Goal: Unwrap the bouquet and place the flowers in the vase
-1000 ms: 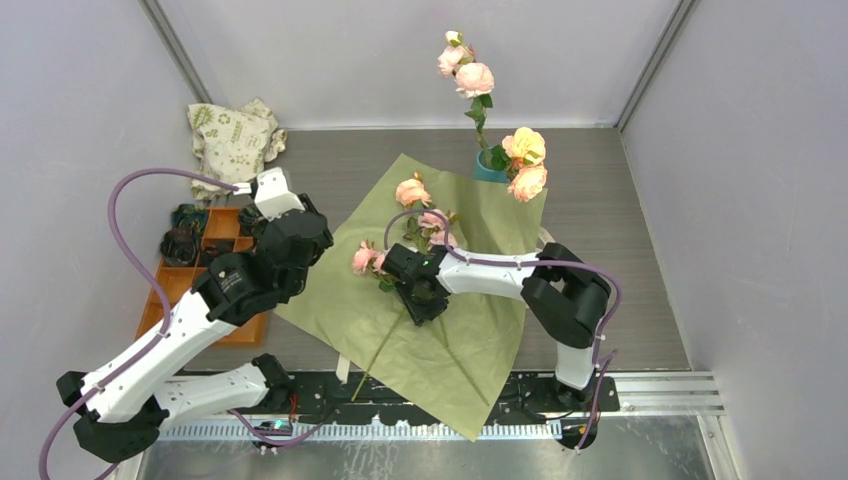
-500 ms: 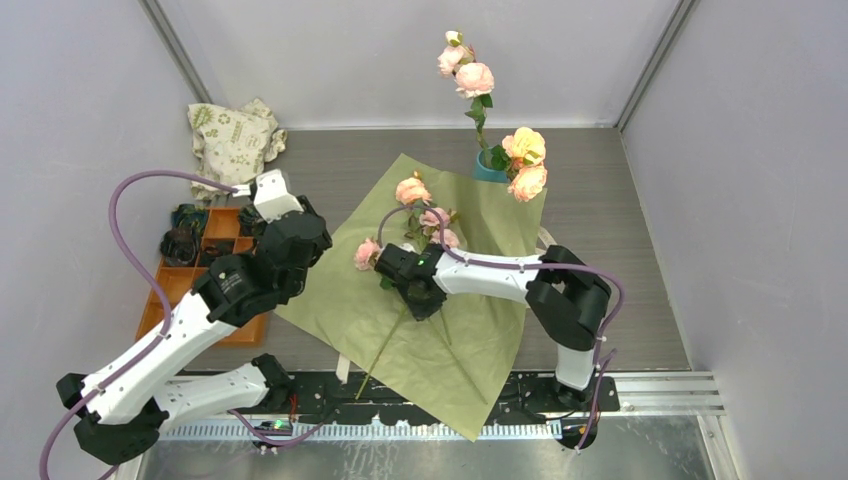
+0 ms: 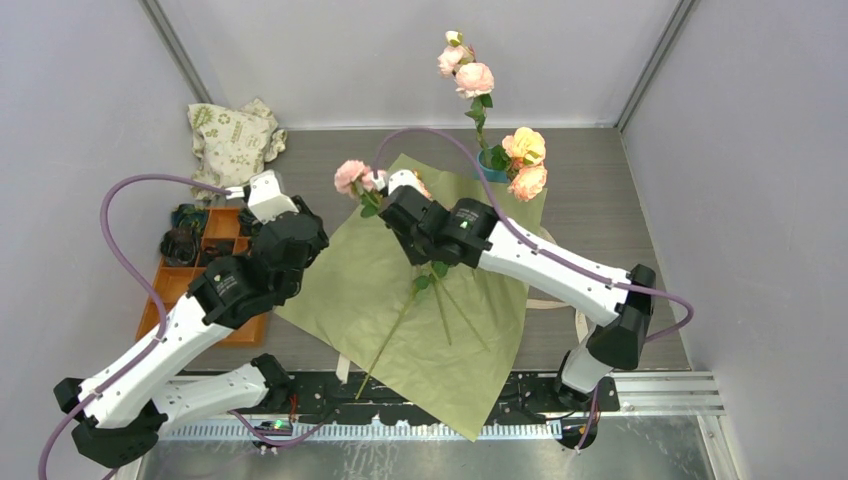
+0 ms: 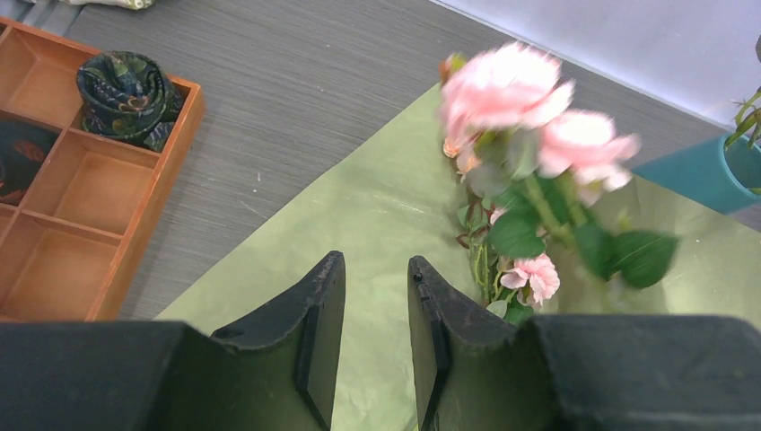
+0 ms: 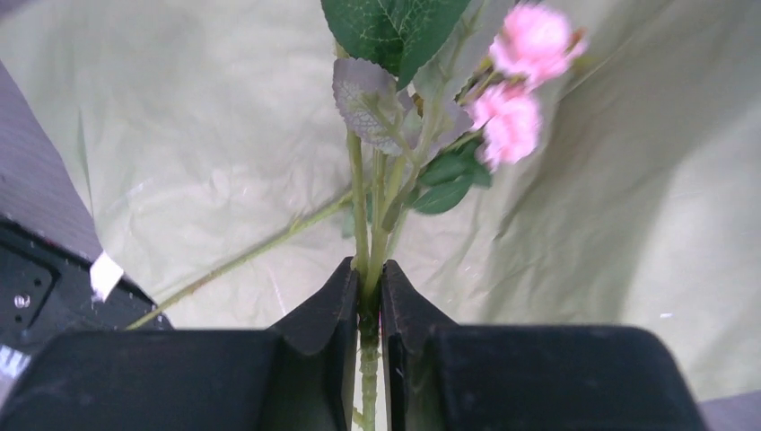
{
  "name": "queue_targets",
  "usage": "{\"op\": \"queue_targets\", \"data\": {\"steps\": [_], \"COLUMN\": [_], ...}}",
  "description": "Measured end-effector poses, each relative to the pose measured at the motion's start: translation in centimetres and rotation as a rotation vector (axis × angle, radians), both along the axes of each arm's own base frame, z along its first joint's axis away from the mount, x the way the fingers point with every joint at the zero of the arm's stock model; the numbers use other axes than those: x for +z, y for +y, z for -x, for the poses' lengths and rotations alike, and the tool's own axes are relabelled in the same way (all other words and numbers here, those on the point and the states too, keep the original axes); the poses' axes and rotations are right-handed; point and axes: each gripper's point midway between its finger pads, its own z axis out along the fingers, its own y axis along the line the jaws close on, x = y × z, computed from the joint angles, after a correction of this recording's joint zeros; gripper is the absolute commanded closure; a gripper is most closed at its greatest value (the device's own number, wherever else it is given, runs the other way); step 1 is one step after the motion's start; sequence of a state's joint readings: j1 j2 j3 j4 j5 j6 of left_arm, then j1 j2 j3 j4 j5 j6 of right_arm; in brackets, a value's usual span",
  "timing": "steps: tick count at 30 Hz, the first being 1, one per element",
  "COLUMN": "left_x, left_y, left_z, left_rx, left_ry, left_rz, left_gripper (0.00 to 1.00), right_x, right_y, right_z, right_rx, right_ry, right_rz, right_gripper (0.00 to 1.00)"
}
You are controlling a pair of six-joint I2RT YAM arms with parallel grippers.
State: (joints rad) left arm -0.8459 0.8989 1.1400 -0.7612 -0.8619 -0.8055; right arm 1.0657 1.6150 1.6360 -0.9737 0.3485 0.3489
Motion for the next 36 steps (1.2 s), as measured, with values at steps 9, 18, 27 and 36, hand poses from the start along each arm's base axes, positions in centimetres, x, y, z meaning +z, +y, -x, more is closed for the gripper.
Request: {"op": "queue_targets", "data": {"steps": [9,18,27,36], "left_x": [-0.1,-0.8,-3.3,-3.7], "left_y": [0.0,-0.7,-2.8,-4.1], "left_z": [-0.1,-0.4,-1.4,-2.0], "left_rx": [0.003,-0.009,-0.054,-0.078], "left_ry": [0.001,0.026,0.106,0.117], "left_rz": [0.001,-0.014,-0.051,-0.038], "left_gripper": [0.68,0.69,0.70,0.71], "right_x": [13.6,28.3,33.7,37.8], "right_y": [-1.3,-7.9,-15.4,-20.4], "right_z": [-4.8,-8.1,-12.2,-15.5], "right_rx": [-0.094,-0.326,-0.613,-0.767], "right_ry": [-0.393,-0.877,-1.145,-1.367], "right_rz": [-0.120,-0.328,-0.509,-0.647], "right_gripper": [0.99,0.99,0.99,0.99]}}
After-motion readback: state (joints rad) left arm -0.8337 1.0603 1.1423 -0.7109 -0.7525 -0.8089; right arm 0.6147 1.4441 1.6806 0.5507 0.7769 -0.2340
